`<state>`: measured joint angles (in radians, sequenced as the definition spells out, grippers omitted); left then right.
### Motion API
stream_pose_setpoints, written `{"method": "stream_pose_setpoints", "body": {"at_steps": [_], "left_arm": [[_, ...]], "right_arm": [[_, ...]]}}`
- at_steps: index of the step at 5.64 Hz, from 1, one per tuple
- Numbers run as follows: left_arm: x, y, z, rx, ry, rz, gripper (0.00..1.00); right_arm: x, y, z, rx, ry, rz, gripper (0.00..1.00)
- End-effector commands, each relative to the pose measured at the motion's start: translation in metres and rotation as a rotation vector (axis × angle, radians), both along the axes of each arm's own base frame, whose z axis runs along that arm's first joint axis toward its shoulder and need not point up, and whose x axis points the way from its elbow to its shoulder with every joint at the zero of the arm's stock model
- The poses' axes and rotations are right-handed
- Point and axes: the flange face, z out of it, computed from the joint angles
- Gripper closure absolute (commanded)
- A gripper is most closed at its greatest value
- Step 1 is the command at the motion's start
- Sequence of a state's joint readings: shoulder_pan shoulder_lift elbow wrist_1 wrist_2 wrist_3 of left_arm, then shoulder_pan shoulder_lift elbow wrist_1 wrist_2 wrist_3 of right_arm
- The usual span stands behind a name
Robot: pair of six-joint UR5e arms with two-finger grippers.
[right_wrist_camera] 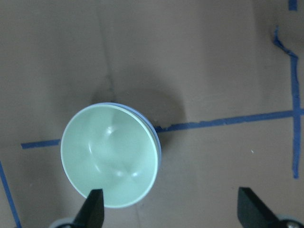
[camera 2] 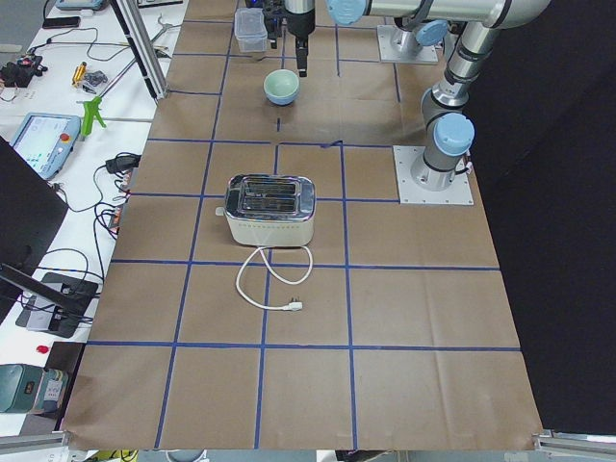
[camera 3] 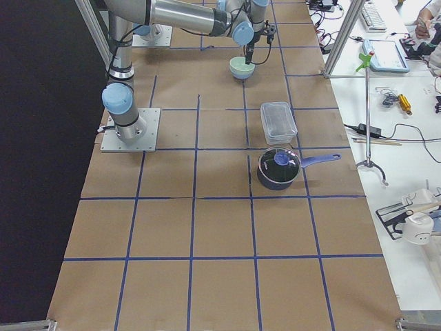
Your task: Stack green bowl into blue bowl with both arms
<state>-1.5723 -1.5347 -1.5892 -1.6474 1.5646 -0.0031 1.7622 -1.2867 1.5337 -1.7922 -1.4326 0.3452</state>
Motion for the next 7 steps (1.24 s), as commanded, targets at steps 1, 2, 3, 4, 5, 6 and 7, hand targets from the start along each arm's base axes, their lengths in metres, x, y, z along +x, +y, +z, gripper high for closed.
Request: {"method": "stream_pose_setpoints", "body": {"at_steps": [1,2,3,4,5,6,7], "left_arm": [[0.0,0.0,0.0,0.001,0.0,0.0,0.02],[0.0,0.0,0.0,-0.001,0.0,0.0,0.02],[0.0,0.0,0.0,0.001,0.0,0.0,0.02],[0.0,0.0,0.0,-0.001,0.0,0.0,0.02],[0.0,0.0,0.0,-0.001,0.0,0.0,0.02],[0.0,0.0,0.0,-0.001,0.0,0.0,0.02],[0.0,0.0,0.0,0.001,0.0,0.0,0.02]], "right_arm": [[-0.049,0.033,0.06,0.059,0.086,0.043,0.0],[-0.082,0.05,0.085,0.079,0.13,0.059,0.0],[-0.105,0.067,0.106,0.094,0.132,0.056,0.0],[-0.106,0.077,0.117,0.081,0.127,0.049,0.0],[-0.105,0.078,0.123,0.071,0.12,0.043,0.0],[-0.105,0.078,0.123,0.069,0.118,0.043,0.0],[-0.105,0.079,0.122,0.072,0.117,0.043,0.0]]}}
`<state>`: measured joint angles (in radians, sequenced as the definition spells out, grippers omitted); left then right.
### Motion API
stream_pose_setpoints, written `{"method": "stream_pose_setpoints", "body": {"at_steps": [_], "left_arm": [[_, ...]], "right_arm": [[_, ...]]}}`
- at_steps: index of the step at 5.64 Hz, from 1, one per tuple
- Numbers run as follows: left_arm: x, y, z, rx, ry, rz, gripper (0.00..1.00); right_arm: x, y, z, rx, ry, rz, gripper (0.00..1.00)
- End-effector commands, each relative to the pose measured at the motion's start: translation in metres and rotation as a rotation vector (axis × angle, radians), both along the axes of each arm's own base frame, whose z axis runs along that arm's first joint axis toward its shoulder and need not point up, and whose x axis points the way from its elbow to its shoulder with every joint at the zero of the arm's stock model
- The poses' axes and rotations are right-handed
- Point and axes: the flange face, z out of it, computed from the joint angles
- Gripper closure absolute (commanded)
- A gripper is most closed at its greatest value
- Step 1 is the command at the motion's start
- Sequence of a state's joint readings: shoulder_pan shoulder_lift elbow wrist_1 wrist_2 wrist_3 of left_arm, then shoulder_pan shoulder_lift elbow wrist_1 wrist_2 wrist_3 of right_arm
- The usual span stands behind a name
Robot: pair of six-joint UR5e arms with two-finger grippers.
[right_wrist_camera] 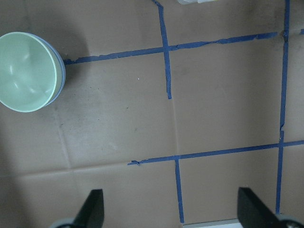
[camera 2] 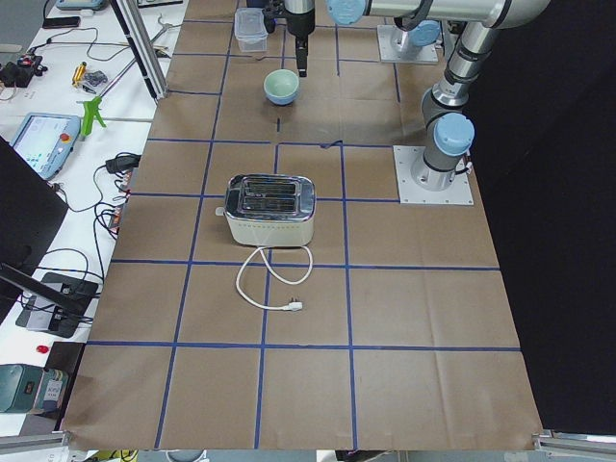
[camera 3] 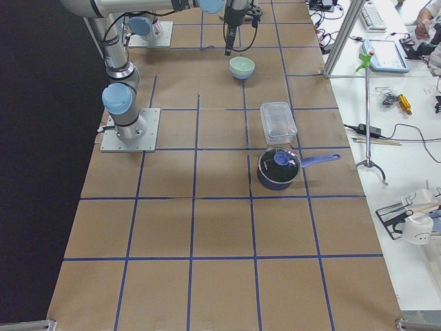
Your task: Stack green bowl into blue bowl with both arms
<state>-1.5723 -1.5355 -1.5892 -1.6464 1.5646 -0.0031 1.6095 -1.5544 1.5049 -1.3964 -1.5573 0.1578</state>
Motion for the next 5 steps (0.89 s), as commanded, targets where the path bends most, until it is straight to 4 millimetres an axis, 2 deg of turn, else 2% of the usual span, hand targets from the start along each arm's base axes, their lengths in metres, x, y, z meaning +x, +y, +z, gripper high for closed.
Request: {"method": "stream_pose_setpoints", "body": {"at_steps": [1,5], "left_arm": [[0.0,0.0,0.0001,0.0,0.0,0.0,0.02],[-0.0002,-0.001,-0.0014,0.003,0.001,0.0,0.02]], "right_arm": [[-0.0002,0.0008,-0.0017,0.004,0.0,-0.001,0.0],[-0.0018,-0.0001,-0.0037,0.005,0.008,0.008,0.0]]}}
